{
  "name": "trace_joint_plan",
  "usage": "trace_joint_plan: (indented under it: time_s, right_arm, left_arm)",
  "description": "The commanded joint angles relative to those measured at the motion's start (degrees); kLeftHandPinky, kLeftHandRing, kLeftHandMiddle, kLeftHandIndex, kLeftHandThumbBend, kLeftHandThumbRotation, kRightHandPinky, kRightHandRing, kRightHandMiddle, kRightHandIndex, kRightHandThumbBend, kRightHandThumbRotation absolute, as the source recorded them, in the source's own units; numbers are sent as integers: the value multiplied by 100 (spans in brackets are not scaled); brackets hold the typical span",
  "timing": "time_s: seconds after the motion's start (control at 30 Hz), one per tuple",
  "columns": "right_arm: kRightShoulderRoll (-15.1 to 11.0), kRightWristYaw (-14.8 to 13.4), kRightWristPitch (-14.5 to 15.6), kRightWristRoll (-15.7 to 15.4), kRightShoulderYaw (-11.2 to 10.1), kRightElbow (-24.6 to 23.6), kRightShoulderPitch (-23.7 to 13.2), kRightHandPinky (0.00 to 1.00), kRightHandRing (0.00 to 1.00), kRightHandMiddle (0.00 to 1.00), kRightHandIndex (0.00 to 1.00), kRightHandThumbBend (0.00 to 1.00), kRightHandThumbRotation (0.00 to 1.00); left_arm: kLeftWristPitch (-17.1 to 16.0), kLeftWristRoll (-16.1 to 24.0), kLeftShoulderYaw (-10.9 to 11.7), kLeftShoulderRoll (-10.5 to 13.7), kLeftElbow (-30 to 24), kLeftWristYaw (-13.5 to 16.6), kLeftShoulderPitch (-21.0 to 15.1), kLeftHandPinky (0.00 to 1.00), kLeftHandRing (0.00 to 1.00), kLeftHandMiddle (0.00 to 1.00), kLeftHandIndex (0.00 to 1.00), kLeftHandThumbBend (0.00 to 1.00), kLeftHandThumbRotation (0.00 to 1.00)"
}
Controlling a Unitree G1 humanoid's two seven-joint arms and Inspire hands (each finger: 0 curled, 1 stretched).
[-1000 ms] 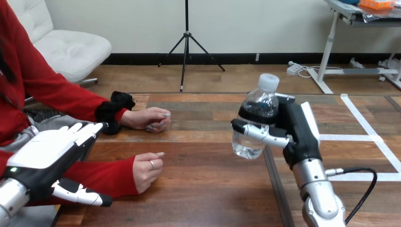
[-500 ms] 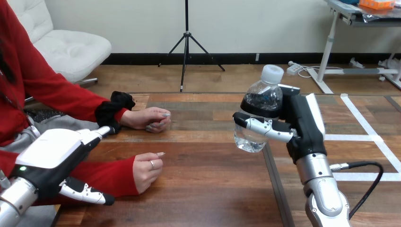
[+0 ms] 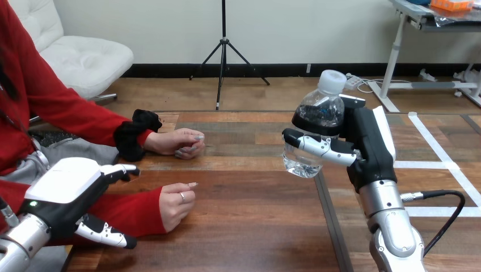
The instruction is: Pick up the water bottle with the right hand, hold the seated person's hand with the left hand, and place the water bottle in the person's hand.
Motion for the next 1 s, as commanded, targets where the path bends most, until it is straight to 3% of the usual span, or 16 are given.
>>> trace_joint_plan:
  time_s: [0.0,0.23,0.97]
  right_arm:
    - [0,2,88,126,-51,-621,-176,11,15,21,23,69,0]
    - [31,9,270,128,-37,-889,-123,11,15,20,23,68,0]
    - [129,102,799,238,37,-1802,11,8,12,18,21,64,0]
  left_arm:
    - [-34,-113,-99,-82,158,282,-450,65,71,75,79,100,35]
    - [10,-100,-236,-153,301,412,-525,63,69,73,77,100,36]
    - [-76,-324,-417,-325,792,417,-750,60,62,65,68,98,33]
